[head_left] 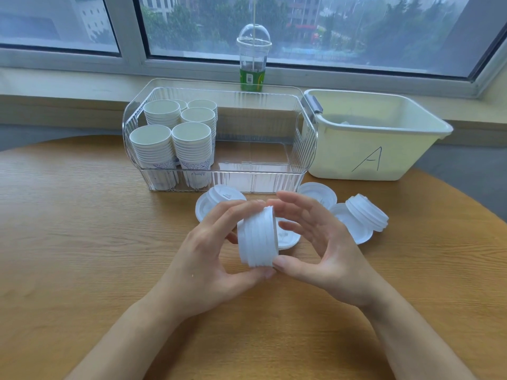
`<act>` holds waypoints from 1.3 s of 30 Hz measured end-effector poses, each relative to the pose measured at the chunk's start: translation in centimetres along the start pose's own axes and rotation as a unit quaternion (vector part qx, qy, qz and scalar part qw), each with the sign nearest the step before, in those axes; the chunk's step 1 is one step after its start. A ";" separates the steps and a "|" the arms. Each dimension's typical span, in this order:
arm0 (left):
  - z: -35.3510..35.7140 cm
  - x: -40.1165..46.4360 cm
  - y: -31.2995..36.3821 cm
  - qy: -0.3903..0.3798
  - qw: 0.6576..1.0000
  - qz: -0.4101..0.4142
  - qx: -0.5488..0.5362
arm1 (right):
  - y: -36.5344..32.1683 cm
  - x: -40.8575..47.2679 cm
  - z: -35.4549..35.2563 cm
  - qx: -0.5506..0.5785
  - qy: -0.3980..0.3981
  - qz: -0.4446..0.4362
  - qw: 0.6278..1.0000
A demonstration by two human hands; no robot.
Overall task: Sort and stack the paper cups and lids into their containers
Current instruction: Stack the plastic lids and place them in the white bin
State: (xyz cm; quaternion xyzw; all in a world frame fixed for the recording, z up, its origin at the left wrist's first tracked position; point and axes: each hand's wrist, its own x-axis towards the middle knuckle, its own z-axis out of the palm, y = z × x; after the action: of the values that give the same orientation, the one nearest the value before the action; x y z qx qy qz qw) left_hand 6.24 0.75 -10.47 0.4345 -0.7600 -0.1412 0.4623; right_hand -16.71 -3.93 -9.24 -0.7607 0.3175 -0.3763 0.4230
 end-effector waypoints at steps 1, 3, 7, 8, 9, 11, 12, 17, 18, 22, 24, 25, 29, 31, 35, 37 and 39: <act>0.0 0.0 0.0 -0.003 1.000 0.003 -0.002 | 0.0 0.0 0.0 -0.002 -0.002 -0.001 1.000; 0.0 0.0 0.0 -0.005 1.000 0.008 -0.003 | 0.0 0.0 0.0 -0.002 -0.004 0.000 1.000; -0.1 0.0 -0.2 -0.013 1.000 0.009 0.001 | 0.0 0.0 0.2 -0.008 -0.003 -0.001 1.000; 0.0 0.0 -0.3 -0.015 1.000 0.011 0.007 | 0.0 0.1 0.3 -0.015 -0.002 -0.003 1.000; 0.0 0.0 -0.4 -0.016 1.000 0.012 0.013 | 0.1 0.1 0.3 -0.028 0.000 -0.008 1.000; -0.1 -0.1 -1.0 -0.010 0.999 0.009 0.030 | 0.5 0.2 0.2 -0.069 0.019 -0.015 0.997; -0.3 -0.1 -1.4 0.000 0.999 0.003 0.040 | 0.8 0.3 0.0 -0.095 0.037 -0.011 0.995; -1.8 0.0 -2.7 0.106 0.991 -0.063 0.057 | 2.3 0.5 -0.6 -0.241 0.028 0.050 0.969; -1.9 0.1 -2.8 0.112 0.990 -0.069 0.057 | 2.5 0.5 -0.4 -0.256 0.013 0.056 0.965; -1.7 0.0 -2.9 0.091 0.992 -0.060 0.066 | 2.7 0.6 0.5 -0.273 0.011 0.059 0.960; -1.6 0.0 -3.0 0.076 0.993 -0.059 0.066 | 2.7 0.7 0.4 -0.281 0.029 0.052 0.958; -1.6 0.0 -3.0 0.069 0.994 -0.059 0.065 | 2.7 0.7 0.3 -0.281 0.038 0.052 0.957; -1.3 -0.1 -2.9 0.048 0.996 -0.052 0.062 | 2.4 0.7 -0.2 -0.183 0.068 0.083 0.977; -1.1 -0.1 -2.8 0.041 0.997 -0.046 0.054 | 1.9 0.6 -0.4 -0.091 0.084 0.086 0.989; -0.6 -0.2 -2.3 0.023 0.999 -0.035 0.035 | 1.4 0.5 -0.5 0.038 0.078 0.057 0.995; -0.5 -0.2 -2.1 0.017 0.999 -0.029 0.027 | 1.4 0.5 -0.4 0.070 0.058 0.045 0.995; -0.4 -0.1 -2.0 0.016 0.999 -0.024 0.022 | 1.5 0.5 -0.2 0.074 0.037 0.035 0.996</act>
State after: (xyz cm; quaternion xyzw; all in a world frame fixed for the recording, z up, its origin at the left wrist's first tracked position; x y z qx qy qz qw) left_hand 7.72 -0.24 -11.59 0.4650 -0.7450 -0.1287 0.4607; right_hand -16.85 -5.05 -10.35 -0.7011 0.3306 -0.4112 0.4797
